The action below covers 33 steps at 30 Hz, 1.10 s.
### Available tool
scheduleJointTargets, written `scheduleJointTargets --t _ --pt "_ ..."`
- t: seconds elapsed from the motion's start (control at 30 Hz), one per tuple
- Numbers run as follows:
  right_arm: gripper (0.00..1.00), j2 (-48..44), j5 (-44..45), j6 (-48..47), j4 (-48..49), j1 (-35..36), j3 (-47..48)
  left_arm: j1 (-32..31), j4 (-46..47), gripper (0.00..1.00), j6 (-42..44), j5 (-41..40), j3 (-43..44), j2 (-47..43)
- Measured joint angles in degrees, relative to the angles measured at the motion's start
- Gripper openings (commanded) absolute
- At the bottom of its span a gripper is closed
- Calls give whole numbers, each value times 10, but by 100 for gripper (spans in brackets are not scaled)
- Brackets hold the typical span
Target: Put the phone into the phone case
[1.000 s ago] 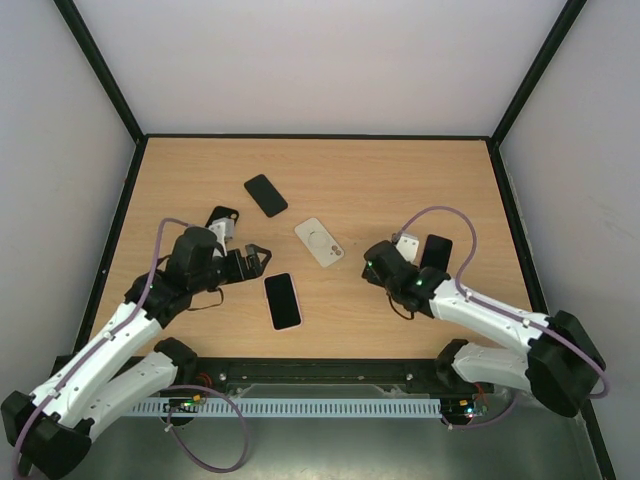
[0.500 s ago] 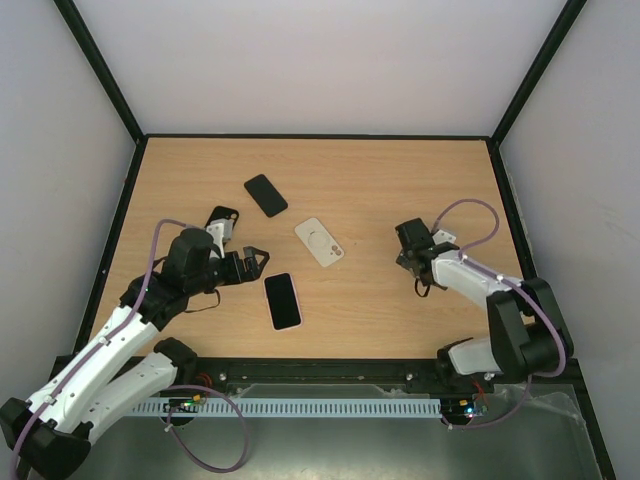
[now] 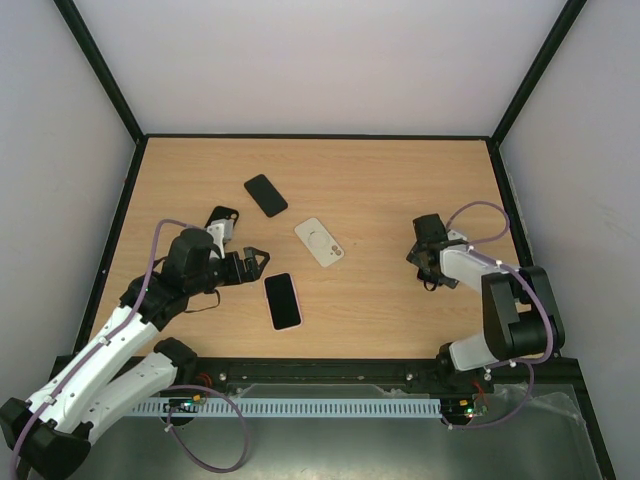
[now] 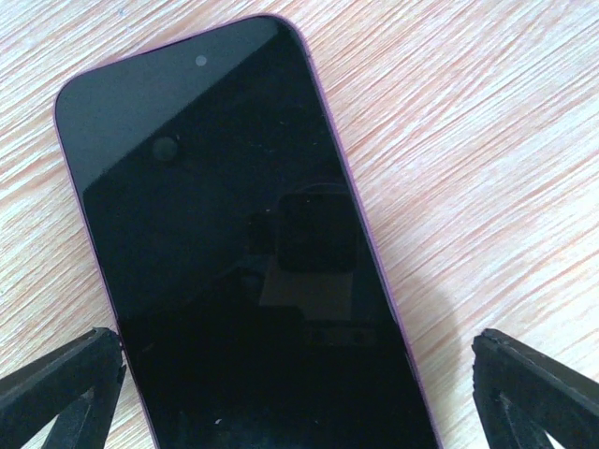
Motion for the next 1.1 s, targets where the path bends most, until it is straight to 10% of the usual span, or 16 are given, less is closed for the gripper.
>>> scheduleJointTargets --t 0.43,1.1 --pt "100 26 -35 -31 40 -3 1 0 0 99 0 0 0 0" --pt "77 -10 -196 -6 94 -1 -15 0 0 99 -1 0 0 0"
